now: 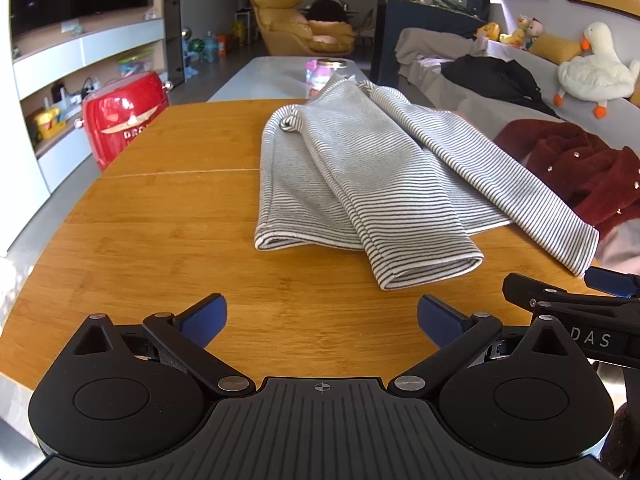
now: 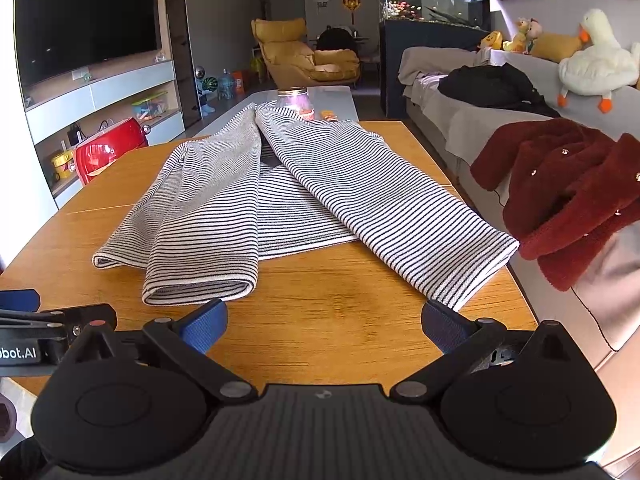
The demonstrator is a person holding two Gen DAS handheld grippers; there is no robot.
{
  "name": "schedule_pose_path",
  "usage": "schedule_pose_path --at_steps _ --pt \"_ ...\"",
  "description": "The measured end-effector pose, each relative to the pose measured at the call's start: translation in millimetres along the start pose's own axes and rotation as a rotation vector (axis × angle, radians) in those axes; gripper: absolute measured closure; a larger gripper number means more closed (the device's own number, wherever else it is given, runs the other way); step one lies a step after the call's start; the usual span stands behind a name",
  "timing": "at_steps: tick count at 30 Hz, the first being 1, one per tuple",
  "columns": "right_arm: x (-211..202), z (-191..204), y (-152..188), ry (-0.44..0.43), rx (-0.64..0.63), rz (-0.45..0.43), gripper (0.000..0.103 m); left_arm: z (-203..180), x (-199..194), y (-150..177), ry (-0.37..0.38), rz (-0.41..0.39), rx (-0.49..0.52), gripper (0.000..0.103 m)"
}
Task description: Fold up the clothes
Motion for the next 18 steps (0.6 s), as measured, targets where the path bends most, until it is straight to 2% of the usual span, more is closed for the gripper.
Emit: schedule_pose_path --at_steps 6,18 --pt "23.1 13.4 -5.8 0.018 -0.014 0.045 0.000 -2.4 0.4 2.3 -0.010 -0.007 0.009 0.000" --pt "19.9 16.6 -6.1 0.009 -0.025 0.042 0.000 -2.9 -1.2 2.0 -0.026 -0.011 0.013 0.000"
Point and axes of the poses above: each gripper's, at about its wrist camera, not at the fingertips, and x roughly the way its jaws point, z to its left, y to its underside, the point moved 2 cm from there along x, roughly the way its jaws point, and after that the axes turned 3 degrees about z, right-handed, at the moved point
